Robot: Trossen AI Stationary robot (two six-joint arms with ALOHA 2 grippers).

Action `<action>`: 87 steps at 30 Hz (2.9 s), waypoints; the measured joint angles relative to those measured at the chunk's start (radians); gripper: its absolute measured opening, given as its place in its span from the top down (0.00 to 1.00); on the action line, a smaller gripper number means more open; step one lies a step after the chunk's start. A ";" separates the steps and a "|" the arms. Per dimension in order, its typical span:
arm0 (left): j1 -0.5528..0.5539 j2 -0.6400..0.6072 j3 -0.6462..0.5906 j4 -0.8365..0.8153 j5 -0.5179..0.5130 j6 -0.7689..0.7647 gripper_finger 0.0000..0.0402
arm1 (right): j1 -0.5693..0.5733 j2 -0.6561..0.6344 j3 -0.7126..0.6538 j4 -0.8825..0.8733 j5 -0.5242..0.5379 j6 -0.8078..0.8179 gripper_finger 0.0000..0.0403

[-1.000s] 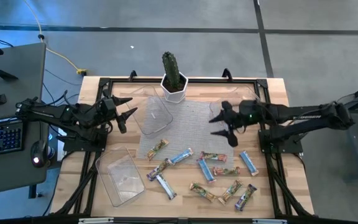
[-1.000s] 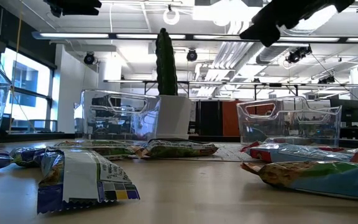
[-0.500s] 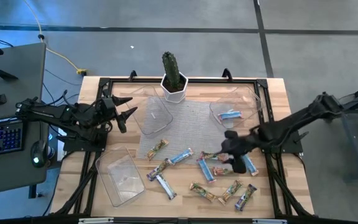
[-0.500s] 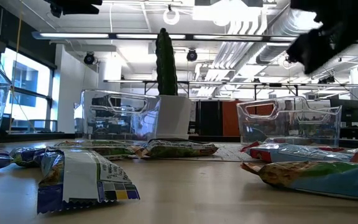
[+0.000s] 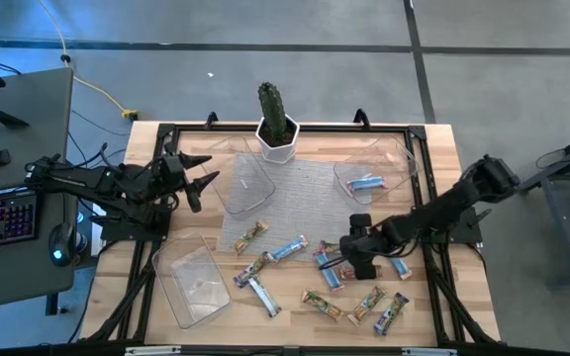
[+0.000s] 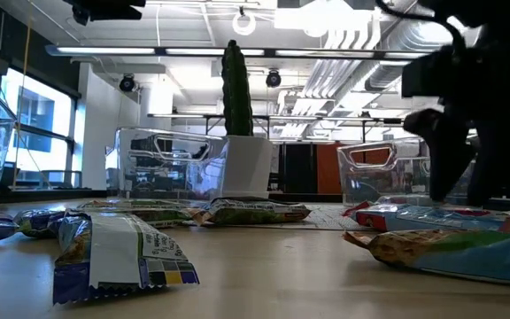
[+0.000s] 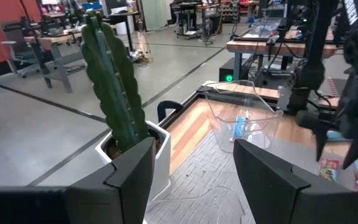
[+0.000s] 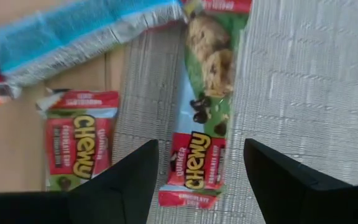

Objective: Pick and place Granola Bars by type
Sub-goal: Put the red granola bar into the top right transparent bin

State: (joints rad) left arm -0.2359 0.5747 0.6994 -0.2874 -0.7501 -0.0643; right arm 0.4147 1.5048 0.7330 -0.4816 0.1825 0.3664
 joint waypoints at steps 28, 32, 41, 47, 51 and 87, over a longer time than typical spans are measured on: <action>0.000 0.000 0.000 -0.003 0.009 0.003 0.47 | -0.010 0.065 0.054 -0.036 -0.064 0.065 0.75; 0.000 0.000 0.000 -0.003 0.009 0.003 0.47 | -0.009 0.018 0.164 -0.174 -0.007 0.016 0.73; 0.000 0.000 0.000 -0.002 0.009 0.003 0.47 | -0.039 -0.059 0.424 -0.666 0.249 0.039 0.76; 0.000 0.000 0.000 -0.002 0.009 0.002 0.47 | -0.123 -0.148 0.464 -0.904 0.395 0.054 0.72; 0.000 0.000 0.000 -0.002 0.009 0.002 0.47 | -0.234 -0.222 0.428 -0.939 0.449 0.036 0.72; 0.000 0.000 0.000 -0.008 0.010 0.002 0.47 | -0.998 0.050 0.201 -0.620 0.114 -0.237 0.72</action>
State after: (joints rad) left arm -0.2360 0.5751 0.6994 -0.2955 -0.7406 -0.0620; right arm -0.5831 1.5545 0.9344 -1.1016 0.2967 0.1299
